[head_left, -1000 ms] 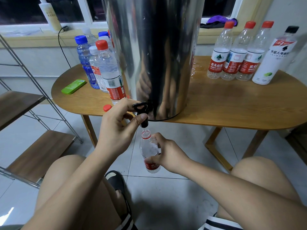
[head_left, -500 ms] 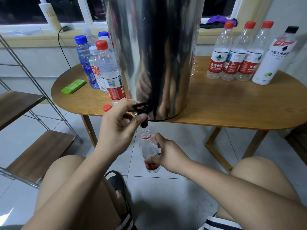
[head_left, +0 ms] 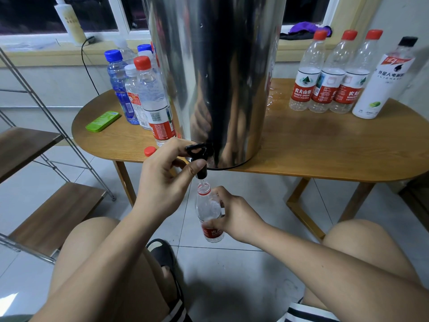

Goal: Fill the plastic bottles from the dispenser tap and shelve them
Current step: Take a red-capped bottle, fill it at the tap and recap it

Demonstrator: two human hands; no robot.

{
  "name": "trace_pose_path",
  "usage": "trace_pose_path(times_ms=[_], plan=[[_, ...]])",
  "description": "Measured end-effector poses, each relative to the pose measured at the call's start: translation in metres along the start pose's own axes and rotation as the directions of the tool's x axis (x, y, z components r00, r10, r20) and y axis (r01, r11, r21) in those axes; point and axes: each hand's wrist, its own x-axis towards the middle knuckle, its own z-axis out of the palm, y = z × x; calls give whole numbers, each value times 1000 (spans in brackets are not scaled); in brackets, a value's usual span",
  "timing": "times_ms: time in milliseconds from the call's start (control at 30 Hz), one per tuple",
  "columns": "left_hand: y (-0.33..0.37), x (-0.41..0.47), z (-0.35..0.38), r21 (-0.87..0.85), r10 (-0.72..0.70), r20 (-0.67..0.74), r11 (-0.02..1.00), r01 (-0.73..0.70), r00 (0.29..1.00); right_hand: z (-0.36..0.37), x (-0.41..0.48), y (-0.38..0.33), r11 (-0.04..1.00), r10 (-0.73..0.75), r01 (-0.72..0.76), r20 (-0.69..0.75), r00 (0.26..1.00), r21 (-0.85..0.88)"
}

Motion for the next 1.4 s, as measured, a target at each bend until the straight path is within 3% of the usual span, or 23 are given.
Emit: trace_pose_path(times_ms=[1400], plan=[[-1, 1, 0, -36, 4, 7, 999, -4, 1000, 2, 0, 1, 1000, 3, -3, -2, 1000, 7]])
